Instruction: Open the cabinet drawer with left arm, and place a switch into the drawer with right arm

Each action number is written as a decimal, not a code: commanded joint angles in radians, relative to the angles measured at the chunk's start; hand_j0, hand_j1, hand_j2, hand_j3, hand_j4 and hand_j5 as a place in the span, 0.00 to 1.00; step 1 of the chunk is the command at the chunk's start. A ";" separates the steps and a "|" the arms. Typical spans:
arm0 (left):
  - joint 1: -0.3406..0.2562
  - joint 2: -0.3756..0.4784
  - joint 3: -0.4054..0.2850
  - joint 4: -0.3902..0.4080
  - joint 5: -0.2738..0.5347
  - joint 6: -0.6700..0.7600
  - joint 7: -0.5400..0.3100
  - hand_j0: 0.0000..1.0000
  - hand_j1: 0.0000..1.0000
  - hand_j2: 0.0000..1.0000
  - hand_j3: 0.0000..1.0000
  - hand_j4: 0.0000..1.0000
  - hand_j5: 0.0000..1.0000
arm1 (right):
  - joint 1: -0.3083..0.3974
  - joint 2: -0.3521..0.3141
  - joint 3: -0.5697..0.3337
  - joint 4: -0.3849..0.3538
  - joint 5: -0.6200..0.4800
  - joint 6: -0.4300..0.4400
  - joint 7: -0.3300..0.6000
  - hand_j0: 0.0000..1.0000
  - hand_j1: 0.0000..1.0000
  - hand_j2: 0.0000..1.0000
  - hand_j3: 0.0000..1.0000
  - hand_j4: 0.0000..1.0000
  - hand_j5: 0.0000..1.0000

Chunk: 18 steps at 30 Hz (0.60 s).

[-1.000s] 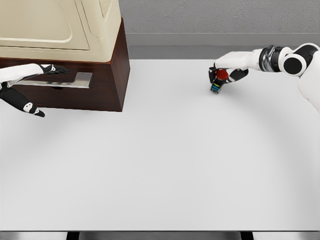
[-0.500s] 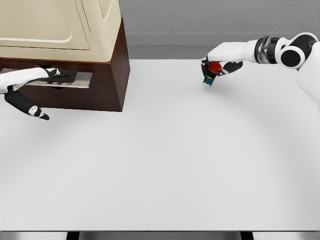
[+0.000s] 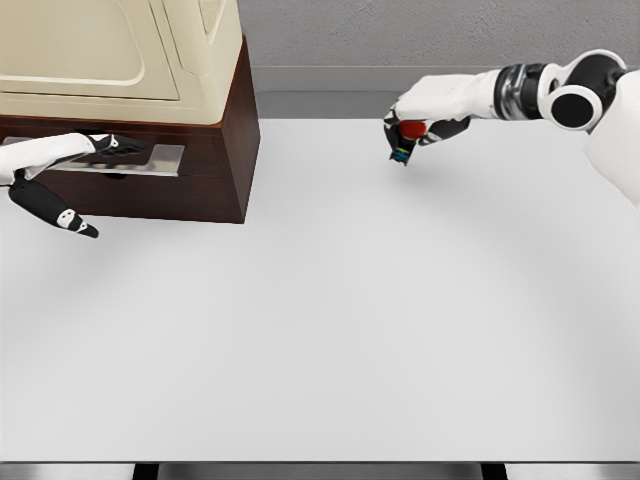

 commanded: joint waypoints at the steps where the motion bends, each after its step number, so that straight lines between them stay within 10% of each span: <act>1: 0.000 -0.004 0.001 0.001 0.001 -0.001 0.000 1.00 1.00 1.00 1.00 1.00 1.00 | 0.000 -0.016 0.008 -0.053 -0.006 0.003 -0.001 0.46 0.46 0.46 0.46 0.46 0.46; 18: 0.006 -0.004 -0.002 -0.001 0.009 -0.001 0.000 1.00 1.00 1.00 1.00 1.00 1.00 | 0.017 -0.090 0.058 -0.324 -0.048 0.003 -0.001 0.46 0.46 0.46 0.46 0.46 0.46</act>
